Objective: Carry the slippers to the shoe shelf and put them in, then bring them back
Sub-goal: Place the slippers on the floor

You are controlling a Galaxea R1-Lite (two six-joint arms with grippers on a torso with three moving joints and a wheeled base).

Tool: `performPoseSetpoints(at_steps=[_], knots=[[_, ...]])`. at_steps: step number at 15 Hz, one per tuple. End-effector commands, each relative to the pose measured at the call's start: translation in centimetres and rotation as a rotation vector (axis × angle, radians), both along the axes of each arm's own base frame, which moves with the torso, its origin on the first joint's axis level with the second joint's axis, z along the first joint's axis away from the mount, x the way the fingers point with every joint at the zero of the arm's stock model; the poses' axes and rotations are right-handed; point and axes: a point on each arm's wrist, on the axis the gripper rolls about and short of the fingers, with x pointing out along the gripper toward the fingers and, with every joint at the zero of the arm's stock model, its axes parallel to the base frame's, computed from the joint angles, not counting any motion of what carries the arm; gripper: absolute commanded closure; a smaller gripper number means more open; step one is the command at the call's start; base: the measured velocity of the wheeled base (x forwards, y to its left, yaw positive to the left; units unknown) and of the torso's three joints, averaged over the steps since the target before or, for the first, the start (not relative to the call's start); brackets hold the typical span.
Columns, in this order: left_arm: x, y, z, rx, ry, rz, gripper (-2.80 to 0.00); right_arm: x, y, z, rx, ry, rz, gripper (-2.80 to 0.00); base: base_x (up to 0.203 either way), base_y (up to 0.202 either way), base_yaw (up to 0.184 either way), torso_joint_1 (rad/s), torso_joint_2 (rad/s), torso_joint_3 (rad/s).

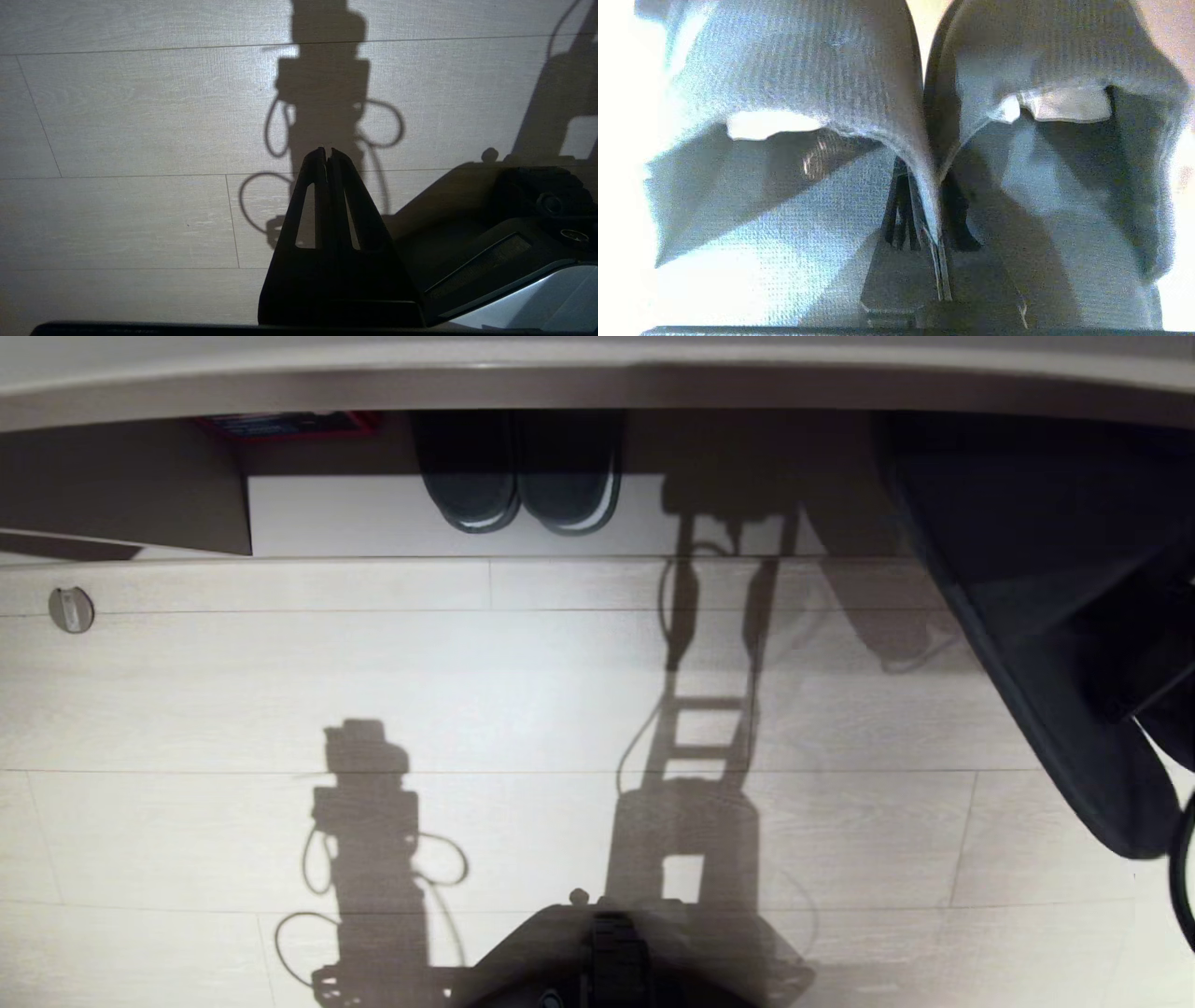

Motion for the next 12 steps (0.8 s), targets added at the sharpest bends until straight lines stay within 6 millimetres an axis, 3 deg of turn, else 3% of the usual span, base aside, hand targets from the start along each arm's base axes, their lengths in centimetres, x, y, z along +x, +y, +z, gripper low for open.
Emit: performPoseSetpoints(at_steps=[1, 6, 12], knots=[[0.0, 0.0, 0.0, 0.0, -0.001, 0.0, 0.0, -4.5, -1.4, 0.5, 0.021, -0.049, 0.008, 0.0, 0.0, 0.0, 0.0, 0.0, 0.0, 0.0], [0.0, 0.0, 0.0, -0.002, -0.001, 0.0, 0.0, -11.4, -3.8, -1.9, 0.021, 0.064, 0.014, 0.0, 0.0, 0.0, 0.0, 0.0, 0.0, 0.0], [0.0, 0.0, 0.0, -0.003, -0.001, 0.0, 0.0, -14.9, -4.7, -2.9, 0.061, -0.009, -0.066, 0.0, 0.0, 0.0, 0.0, 0.0, 0.0, 0.0]])
